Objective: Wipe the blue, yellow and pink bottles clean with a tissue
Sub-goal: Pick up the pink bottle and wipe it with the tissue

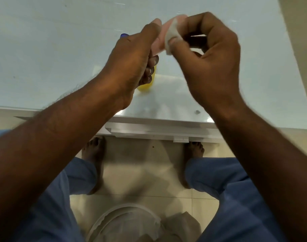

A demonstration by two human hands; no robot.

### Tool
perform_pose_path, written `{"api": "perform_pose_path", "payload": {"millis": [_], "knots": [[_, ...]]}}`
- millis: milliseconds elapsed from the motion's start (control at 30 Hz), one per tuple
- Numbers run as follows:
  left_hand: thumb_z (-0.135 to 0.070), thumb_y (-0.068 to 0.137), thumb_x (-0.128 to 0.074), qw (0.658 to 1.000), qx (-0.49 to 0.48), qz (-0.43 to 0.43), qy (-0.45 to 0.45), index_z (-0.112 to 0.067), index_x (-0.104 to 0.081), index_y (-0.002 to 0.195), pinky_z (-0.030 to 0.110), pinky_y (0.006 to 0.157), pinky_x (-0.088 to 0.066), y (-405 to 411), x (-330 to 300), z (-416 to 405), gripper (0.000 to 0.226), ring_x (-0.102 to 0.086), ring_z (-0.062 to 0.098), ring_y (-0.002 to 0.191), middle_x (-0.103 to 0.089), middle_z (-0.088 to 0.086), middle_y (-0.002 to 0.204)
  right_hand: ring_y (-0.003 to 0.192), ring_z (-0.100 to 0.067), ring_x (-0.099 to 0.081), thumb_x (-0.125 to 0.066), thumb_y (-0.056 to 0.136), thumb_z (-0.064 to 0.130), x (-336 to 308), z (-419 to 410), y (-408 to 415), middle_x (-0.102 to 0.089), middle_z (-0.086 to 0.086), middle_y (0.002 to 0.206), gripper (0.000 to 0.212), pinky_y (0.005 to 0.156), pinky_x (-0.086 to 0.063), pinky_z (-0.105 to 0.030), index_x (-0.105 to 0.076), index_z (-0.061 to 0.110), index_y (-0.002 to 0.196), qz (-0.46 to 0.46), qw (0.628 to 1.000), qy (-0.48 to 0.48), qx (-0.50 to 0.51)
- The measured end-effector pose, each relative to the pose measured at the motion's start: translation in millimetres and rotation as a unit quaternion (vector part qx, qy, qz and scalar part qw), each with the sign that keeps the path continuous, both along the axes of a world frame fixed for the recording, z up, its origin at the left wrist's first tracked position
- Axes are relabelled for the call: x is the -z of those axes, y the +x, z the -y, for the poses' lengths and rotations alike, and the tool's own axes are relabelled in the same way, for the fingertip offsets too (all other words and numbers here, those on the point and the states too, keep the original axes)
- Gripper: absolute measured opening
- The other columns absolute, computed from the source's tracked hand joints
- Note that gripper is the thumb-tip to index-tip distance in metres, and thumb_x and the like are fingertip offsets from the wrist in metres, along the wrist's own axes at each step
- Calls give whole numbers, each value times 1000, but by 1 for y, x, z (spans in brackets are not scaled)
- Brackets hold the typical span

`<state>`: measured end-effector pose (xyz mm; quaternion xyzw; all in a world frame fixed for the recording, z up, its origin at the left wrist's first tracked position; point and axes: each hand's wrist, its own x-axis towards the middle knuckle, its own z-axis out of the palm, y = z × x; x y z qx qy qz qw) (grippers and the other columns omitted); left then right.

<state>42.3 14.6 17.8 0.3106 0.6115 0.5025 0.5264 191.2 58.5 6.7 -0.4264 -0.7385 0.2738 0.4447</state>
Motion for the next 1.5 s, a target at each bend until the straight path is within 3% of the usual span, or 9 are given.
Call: {"api": "perform_pose_path", "payload": {"millis": [133, 300, 533, 700, 833, 1033, 1233, 1333, 1500], "knots": [[-50, 104, -51, 999, -21, -40, 7, -20, -63, 85, 26, 60, -43, -3, 0, 0, 38, -42, 9, 59, -46, -8, 59, 92, -16, -76, -72, 102, 15, -2, 7, -8, -77, -10, 99, 19, 85, -65, -26, -73, -4, 105, 0, 998, 31, -53], [-46, 100, -61, 999, -14, -37, 25, -22, -70, 96, 26, 57, -42, -3, 1, 0, 26, -42, 7, 55, -47, -7, 64, 91, -15, -73, -72, 101, 21, -7, -21, 13, -73, 2, 93, 19, 89, -66, -39, -74, 1, 104, -68, 995, -19, 68], [-36, 104, -56, 993, 9, -91, 71, -39, -69, 66, 22, 56, -44, 0, 1, 2, 40, -45, 4, 57, -50, -15, 58, 91, -18, -77, -71, 101, 15, -2, 2, 0, -77, -6, 96, 15, 87, -67, -35, -74, 1, 104, -21, 999, -30, -11], [-38, 102, -59, 994, -3, -74, 83, -34, -69, 92, 21, 56, -42, -7, 1, 0, 15, -43, 3, 55, -49, -21, 55, 86, -18, -77, -72, 102, 14, -7, -4, 3, -77, -5, 91, 16, 86, -67, -42, -73, -2, 102, -51, 998, -20, -17], [-39, 96, -68, 998, -22, -11, 64, -20, -77, 114, 22, 53, -38, -8, 6, -3, 28, -39, 6, 53, -42, -12, 61, 91, -25, -75, -73, 101, 22, -9, -16, 13, -74, 6, 89, 15, 90, -65, -51, -74, 7, 100, -83, 992, -73, 56], [-39, 96, -69, 996, -76, 24, 33, -17, -80, 101, 24, 55, -42, -10, -2, -5, 25, -39, 7, 53, -62, -16, 61, 87, -2, -72, -74, 102, 15, -12, 0, 3, -76, 2, 94, 13, 79, -59, -17, -76, 3, 103, -43, 998, -52, 2], [-52, 94, -69, 997, -56, -23, 54, -23, -77, 78, 36, 68, -53, -6, 2, -4, 34, -52, 17, 61, -65, 2, 73, 99, -15, -75, -75, 96, 3, -10, 8, -5, -74, -7, 105, 10, 86, -64, -25, -73, 0, 105, -7, 997, 39, -61], [-54, 93, -68, 996, -54, -36, 58, -16, -80, 86, 48, 91, -63, -5, 4, -5, 40, -70, 40, 90, -71, 22, 91, 98, -18, -72, -76, 90, -3, -9, 10, -5, -73, -11, 103, 10, 85, -59, -20, -75, -2, 100, 45, 989, 104, -90], [-42, 96, -68, 993, -81, -24, 87, -26, -81, 82, 33, 69, -54, -8, 3, -5, 25, -53, 10, 60, -72, 25, 99, 92, -7, -70, -73, 90, 7, -9, 0, 1, -71, 1, 100, 10, 83, -61, -18, -74, 7, 100, 62, 996, 63, -8]]}}
